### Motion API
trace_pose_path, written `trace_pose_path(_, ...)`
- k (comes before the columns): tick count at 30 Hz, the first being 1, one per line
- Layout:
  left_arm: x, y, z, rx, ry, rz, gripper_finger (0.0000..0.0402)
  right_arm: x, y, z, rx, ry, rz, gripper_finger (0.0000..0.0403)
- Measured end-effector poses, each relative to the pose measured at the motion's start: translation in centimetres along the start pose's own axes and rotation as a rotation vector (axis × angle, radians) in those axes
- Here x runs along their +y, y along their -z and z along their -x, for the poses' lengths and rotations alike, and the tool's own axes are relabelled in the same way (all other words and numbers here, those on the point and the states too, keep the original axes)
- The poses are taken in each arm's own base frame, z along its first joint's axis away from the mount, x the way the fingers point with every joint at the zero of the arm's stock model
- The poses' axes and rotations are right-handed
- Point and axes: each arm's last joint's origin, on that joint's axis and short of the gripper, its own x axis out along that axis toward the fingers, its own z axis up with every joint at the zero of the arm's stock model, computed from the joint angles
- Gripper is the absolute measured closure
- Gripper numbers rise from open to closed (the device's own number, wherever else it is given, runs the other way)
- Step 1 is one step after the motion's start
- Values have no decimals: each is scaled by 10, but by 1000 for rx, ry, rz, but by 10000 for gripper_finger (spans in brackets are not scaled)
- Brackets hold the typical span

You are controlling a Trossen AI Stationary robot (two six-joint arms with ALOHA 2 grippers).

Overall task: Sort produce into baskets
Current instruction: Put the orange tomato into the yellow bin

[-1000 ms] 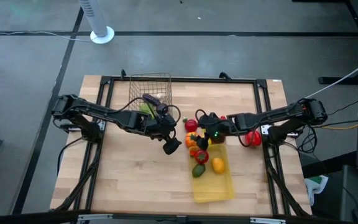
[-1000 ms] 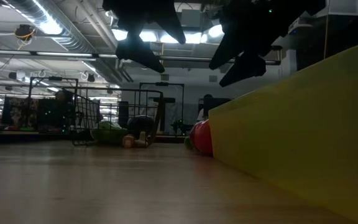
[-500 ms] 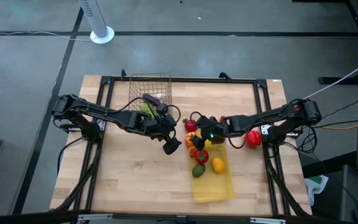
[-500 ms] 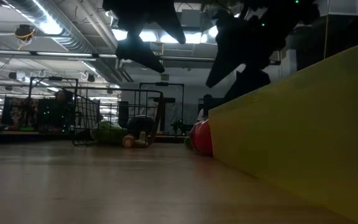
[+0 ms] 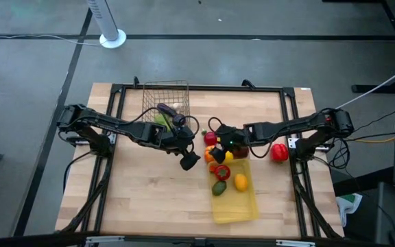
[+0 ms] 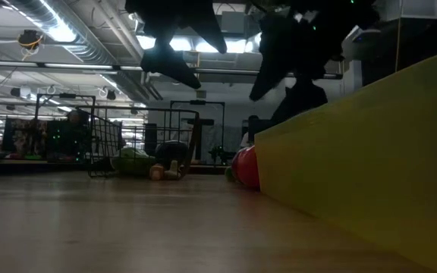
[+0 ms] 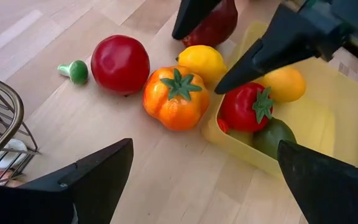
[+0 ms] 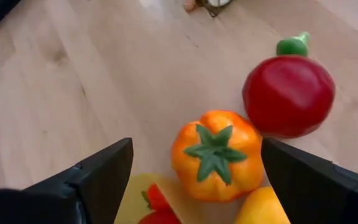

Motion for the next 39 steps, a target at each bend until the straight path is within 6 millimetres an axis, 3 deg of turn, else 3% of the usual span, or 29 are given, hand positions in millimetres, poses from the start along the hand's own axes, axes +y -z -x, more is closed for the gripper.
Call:
trace_pose_path(7,0,0,0,0,0,-1,9,6,-8,8,6,31,35,54)
trace_pose_path(23,2,2,0,22,-18,-37,9,8,-5,-36,124,129,38,54)
trace_pose_path(39,2,2,0,23,-18,-63,9,7,-2,-39,204,102,135,54)
